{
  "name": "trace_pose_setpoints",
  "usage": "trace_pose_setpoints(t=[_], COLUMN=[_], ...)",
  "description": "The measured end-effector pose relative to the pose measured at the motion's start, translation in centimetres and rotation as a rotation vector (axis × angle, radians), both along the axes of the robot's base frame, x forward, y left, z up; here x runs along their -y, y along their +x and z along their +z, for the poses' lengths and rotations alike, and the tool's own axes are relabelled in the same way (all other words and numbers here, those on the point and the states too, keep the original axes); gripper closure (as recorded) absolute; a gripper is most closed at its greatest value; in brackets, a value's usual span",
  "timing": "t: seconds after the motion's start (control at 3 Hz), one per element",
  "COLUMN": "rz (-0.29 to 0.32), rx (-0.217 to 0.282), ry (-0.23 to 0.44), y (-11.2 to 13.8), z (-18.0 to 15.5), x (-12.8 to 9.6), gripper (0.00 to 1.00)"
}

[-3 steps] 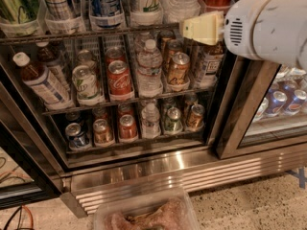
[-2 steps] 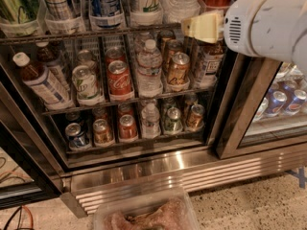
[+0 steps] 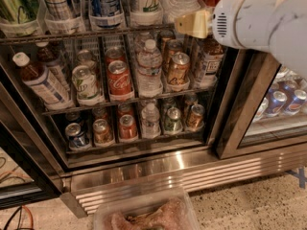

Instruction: Pick water bottle from top shelf of fridge

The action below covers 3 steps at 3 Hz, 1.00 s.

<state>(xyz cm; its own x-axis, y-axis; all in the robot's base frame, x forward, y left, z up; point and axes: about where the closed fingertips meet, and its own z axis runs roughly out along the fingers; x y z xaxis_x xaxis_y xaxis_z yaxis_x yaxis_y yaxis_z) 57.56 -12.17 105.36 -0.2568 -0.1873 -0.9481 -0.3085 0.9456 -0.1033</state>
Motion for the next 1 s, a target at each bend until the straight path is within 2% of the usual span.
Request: trace_pose_setpoints(t=[0.67, 1.0], rz=[0.048, 0.049], rx=[0.034, 0.053], ry=[0.010, 0.010], y=[0.9, 1.7], z=[1.8, 2.6], x=[-2.5, -2.7], gripper=[0.22, 0.23])
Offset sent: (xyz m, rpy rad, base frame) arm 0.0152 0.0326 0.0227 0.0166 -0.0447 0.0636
